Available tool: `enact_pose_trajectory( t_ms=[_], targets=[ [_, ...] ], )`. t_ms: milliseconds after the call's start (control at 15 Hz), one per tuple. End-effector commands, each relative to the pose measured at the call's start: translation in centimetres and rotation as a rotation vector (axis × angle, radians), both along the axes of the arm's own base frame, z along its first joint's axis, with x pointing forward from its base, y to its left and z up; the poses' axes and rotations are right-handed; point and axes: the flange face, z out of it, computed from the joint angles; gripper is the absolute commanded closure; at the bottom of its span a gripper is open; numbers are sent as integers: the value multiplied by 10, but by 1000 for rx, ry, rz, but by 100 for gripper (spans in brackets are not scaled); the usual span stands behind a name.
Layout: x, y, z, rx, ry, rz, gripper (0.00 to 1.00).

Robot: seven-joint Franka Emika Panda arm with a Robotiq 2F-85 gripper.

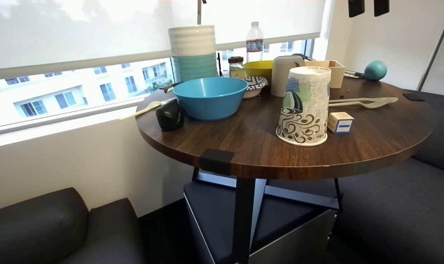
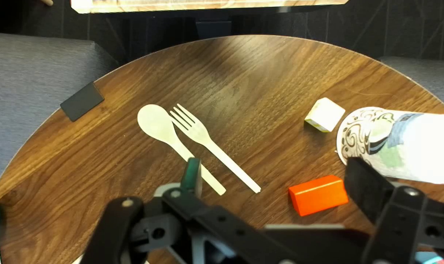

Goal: Put the orange block upright then place the coffee cup over the block

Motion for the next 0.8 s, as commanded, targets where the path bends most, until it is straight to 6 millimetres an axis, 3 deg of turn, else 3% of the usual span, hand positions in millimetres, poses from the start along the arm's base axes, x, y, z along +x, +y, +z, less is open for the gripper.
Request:
enact_pose_trajectory(
  t_ms=[0, 333, 733],
  targets=[
    [0, 0, 0, 0, 1, 0, 0],
    [0, 0, 0, 0, 1, 0, 0],
    [8, 11, -32, 217, -37, -142, 0]
  ],
)
